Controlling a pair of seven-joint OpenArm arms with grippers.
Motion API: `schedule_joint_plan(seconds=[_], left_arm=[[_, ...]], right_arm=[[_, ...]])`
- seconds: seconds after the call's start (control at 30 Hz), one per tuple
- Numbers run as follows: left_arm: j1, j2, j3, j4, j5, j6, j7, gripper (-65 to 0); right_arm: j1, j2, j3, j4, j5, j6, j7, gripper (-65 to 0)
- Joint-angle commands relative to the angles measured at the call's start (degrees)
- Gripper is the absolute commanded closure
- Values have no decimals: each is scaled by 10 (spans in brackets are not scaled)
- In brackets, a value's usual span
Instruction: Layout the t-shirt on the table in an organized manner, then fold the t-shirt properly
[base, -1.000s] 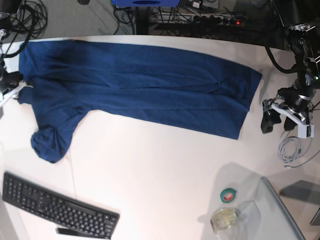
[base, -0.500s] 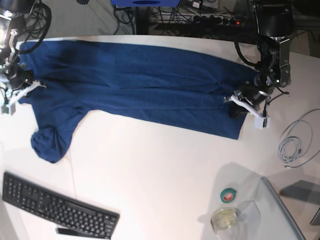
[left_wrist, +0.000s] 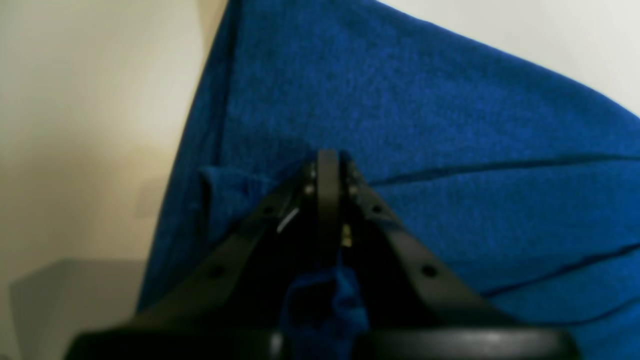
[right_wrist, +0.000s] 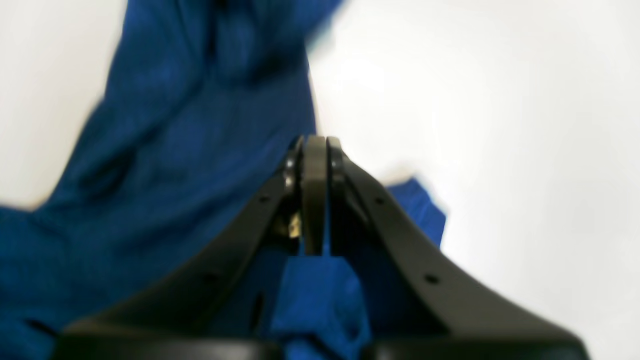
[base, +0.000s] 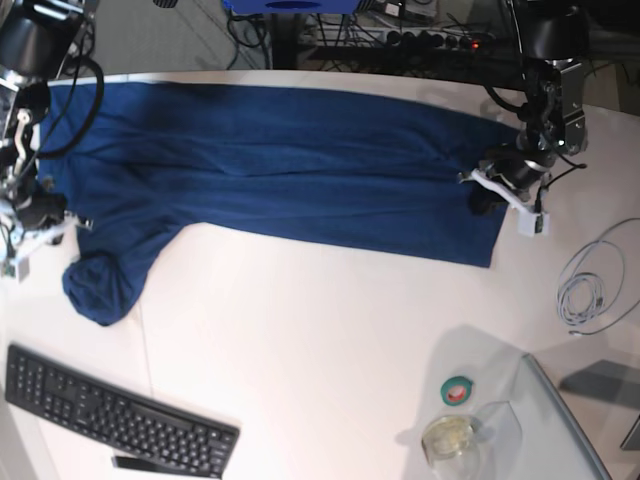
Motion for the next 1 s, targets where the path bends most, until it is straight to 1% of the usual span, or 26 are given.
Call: schedule_joint_plan(seconds=[0.0, 0.07, 0.13, 0.17, 0.2, 0.33, 0.47, 0.57, 0.7, 0.8, 0.9, 0.93, 0.97], left_arm=[[2, -8, -7, 18, 7, 7, 6, 0], [3, -8, -18, 41, 6, 7, 8, 0], [14, -8, -32, 66, 5, 7, 9, 0], [17, -8, -39, 79, 5, 7, 9, 0], [22, -8, -43, 92, 5, 7, 9, 0], [24, -8, -47, 124, 5, 7, 9, 0], [40, -10, -48, 149, 4, 7, 9, 0], [57, -8, -69, 165, 4, 6, 9, 0], [69, 2, -109, 175, 4, 4, 9, 0], [72, 2, -127, 175, 4, 4, 9, 0], [73, 0, -132, 170, 4, 4, 9, 0], [75, 0, -137, 170, 4, 4, 9, 0], [78, 0, -141, 170, 4, 4, 9, 0]], right_arm=[[29, 10, -4, -1, 2, 2, 11, -56], [64, 27, -23, -36, 2, 2, 11, -149], [101, 39, -60, -86, 2, 1, 12, -248], [115, 41, -74, -103, 2, 1, 12, -281], [125, 45, -88, -115, 2, 0, 12, -297], [147, 48, -138, -119, 2, 0, 12, -297], [157, 51, -203, -107, 2, 0, 12, -297], [176, 51, -226, -126, 2, 0, 18, -297], [209, 51, -232, -196, 2, -1, 59, -297], [230, 51, -232, -250, 2, -1, 68, -297], [234, 50, -232, -270, 2, -1, 81, -297], [234, 50, -232, -270, 2, -1, 81, -293], [234, 49, -232, -270, 2, -1, 80, -272]])
